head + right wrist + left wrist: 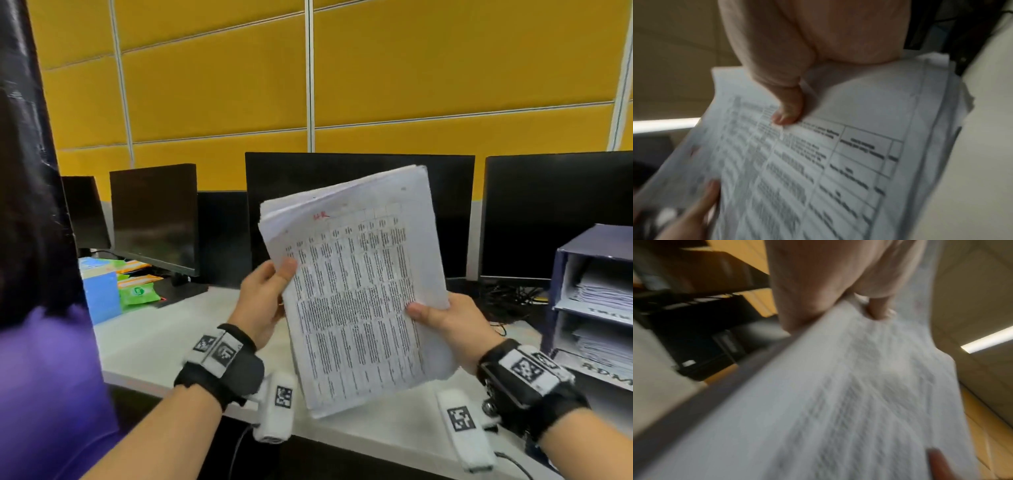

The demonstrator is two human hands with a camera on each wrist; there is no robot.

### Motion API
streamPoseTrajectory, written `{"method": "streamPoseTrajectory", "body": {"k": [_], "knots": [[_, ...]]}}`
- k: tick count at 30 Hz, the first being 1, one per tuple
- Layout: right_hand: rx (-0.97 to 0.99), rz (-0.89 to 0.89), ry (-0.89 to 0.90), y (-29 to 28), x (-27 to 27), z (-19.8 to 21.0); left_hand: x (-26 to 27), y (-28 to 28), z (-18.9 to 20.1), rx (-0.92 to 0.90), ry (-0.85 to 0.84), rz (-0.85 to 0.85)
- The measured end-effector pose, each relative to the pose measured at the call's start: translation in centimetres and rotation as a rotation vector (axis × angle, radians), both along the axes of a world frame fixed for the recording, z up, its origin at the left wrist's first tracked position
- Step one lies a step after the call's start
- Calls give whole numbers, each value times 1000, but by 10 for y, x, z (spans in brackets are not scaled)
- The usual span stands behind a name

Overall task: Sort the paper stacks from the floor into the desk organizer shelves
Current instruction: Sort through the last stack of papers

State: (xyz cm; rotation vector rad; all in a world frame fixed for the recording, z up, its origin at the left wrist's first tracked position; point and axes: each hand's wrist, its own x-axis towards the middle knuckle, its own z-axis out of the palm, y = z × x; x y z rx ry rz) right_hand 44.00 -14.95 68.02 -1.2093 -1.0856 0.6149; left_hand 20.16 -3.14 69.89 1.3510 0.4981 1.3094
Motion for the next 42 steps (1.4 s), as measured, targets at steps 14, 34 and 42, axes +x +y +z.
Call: {"method": "streamPoseTrajectory", "body": {"k": [14,34,42], "knots": [[-57,-174,-160,12,-6,-40,38,-2,-61,5,352,281],[-161,-254,-203,-33,-23,-35,24,-52,-74,-21,563,246],[-211,-356,-268,-134,-36,-28,13,-144,-65,35,669,174]]}}
